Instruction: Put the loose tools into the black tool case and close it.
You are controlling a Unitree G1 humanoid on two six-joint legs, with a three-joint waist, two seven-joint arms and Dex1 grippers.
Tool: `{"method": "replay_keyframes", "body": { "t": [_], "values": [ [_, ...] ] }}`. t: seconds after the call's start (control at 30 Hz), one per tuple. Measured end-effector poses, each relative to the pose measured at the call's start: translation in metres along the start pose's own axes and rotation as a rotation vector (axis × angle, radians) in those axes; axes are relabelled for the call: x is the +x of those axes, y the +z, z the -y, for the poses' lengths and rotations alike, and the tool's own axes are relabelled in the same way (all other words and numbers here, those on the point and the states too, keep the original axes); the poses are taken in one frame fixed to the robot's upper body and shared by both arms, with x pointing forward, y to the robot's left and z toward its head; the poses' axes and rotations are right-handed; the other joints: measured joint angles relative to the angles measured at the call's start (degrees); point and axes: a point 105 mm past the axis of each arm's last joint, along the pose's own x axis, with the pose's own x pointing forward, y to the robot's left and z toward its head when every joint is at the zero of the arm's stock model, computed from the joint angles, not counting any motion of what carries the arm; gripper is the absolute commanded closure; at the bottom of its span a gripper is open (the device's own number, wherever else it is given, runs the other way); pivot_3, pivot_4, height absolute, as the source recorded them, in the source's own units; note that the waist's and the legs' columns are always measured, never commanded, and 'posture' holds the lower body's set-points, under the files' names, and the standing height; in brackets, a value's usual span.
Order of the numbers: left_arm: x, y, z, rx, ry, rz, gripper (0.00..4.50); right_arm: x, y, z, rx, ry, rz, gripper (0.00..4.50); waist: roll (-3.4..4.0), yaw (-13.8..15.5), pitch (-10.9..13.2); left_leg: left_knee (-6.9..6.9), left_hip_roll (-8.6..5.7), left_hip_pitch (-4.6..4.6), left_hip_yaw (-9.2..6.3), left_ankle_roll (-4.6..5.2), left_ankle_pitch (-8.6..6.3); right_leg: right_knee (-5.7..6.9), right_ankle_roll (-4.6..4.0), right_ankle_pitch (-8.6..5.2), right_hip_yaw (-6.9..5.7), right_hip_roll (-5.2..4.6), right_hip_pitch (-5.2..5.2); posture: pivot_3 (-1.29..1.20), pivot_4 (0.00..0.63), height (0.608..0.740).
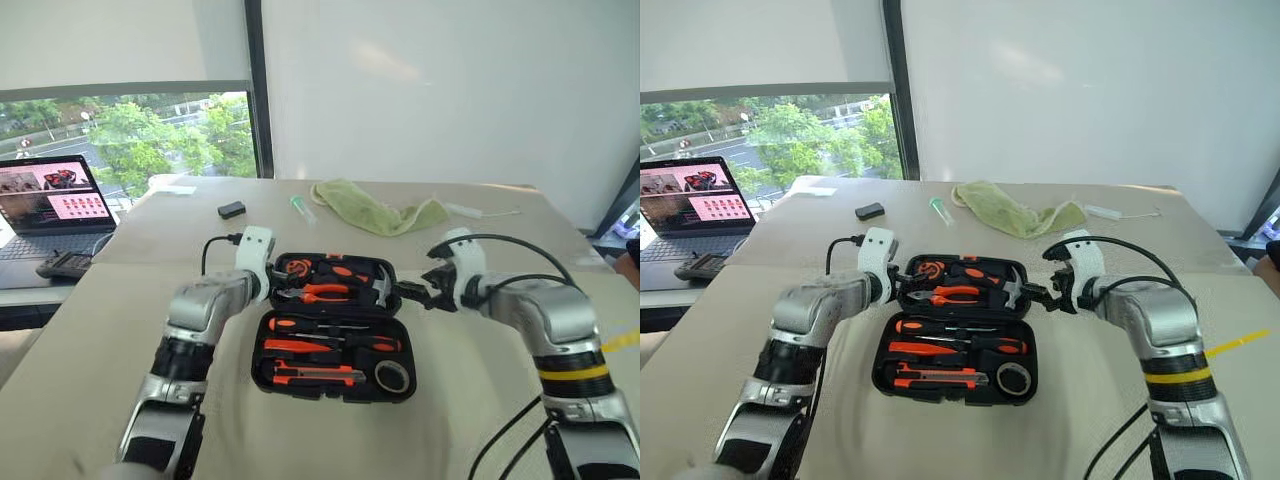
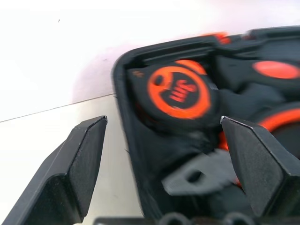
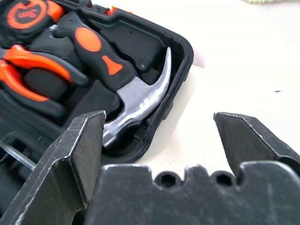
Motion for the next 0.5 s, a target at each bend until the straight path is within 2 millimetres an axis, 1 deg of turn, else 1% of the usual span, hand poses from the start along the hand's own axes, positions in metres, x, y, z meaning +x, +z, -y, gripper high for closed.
{"method": "replay_keyframes", "body": {
  "t": [0.07,0.17,0.2,0.27,0.3,0.33,0.4,0.43,0.47,0.5],
  "values": [
    [0.004,0.004,0.000,-0.021,-0.016,-0.016,0.33,0.009,-0.008,0.007,0.048,-0.011,-0.051,0.15,0.00,0.0,0.0,0.01,-0.01,-0.04,0.00,-0.01,0.01,-0.01,0.03,-0.01,-0.01,-0.06,0.00,0.00,0.150,0.740],
    [0.005,0.004,-0.002,-0.041,-0.016,-0.033,0.33,0.015,-0.010,0.000,0.040,0.031,-0.081,0.15,0.00,-0.1,0.0,0.01,0.00,-0.05,0.01,-0.01,0.01,-0.04,0.04,0.00,0.01,-0.08,0.01,0.00,0.150,0.740],
    [0.005,0.004,-0.003,-0.048,-0.015,-0.040,0.33,0.016,-0.010,-0.002,0.032,0.042,-0.088,0.39,0.00,-0.2,0.0,0.01,0.01,-0.04,0.01,-0.01,0.01,-0.03,0.05,0.00,0.01,-0.09,0.02,0.00,0.150,0.740],
    [0.004,0.001,-0.007,-0.064,-0.008,-0.066,0.84,0.020,-0.010,-0.006,0.034,0.072,-0.100,0.86,0.00,-0.4,0.0,0.01,0.02,0.04,0.00,-0.01,0.00,0.01,0.05,0.00,0.03,-0.09,0.06,0.00,0.150,0.740],
    [0.004,0.000,-0.008,-0.071,-0.011,-0.070,1.07,0.021,-0.010,-0.007,0.037,0.077,-0.103,1.21,0.00,-0.5,0.0,0.01,0.03,0.07,0.00,-0.01,0.00,0.01,0.05,0.00,0.04,-0.09,0.06,0.00,0.150,0.740],
    [0.004,-0.001,-0.007,-0.081,-0.015,-0.075,1.52,0.023,-0.011,-0.009,0.033,0.080,-0.112,1.58,0.00,-0.6,0.0,0.01,0.04,0.10,-0.01,-0.02,0.00,0.01,0.04,0.01,0.06,-0.10,0.06,0.00,0.150,0.740],
    [0.004,-0.001,-0.005,-0.100,-0.025,-0.074,2.21,0.025,-0.011,-0.012,0.026,0.092,-0.111,2.25,0.00,-0.7,0.0,0.01,0.05,0.15,0.00,-0.04,0.01,0.00,0.04,0.01,0.11,-0.12,0.05,0.00,0.150,0.740],
    [0.005,-0.001,-0.005,-0.109,-0.021,-0.071,2.48,0.026,-0.011,-0.013,0.022,0.101,-0.109,2.54,0.00,-0.8,0.0,0.01,0.05,0.18,-0.01,-0.06,0.01,0.02,0.03,0.01,0.12,-0.13,0.05,0.00,0.150,0.740],
    [0.004,0.001,-0.007,-0.116,-0.018,-0.065,2.89,0.026,-0.011,-0.014,0.020,0.104,-0.107,2.89,0.01,-0.7,0.0,0.00,0.05,0.19,-0.02,-0.07,0.02,0.06,0.02,0.02,0.12,-0.16,0.05,0.00,0.150,0.740],
    [0.003,0.001,-0.010,-0.136,-0.010,-0.060,3.20,0.026,-0.010,-0.015,0.018,0.110,-0.105,3.27,0.01,-0.6,0.0,0.00,0.05,0.20,-0.03,-0.09,0.02,0.10,0.01,0.03,0.12,-0.20,0.04,0.00,0.150,0.740]
  ]
}}
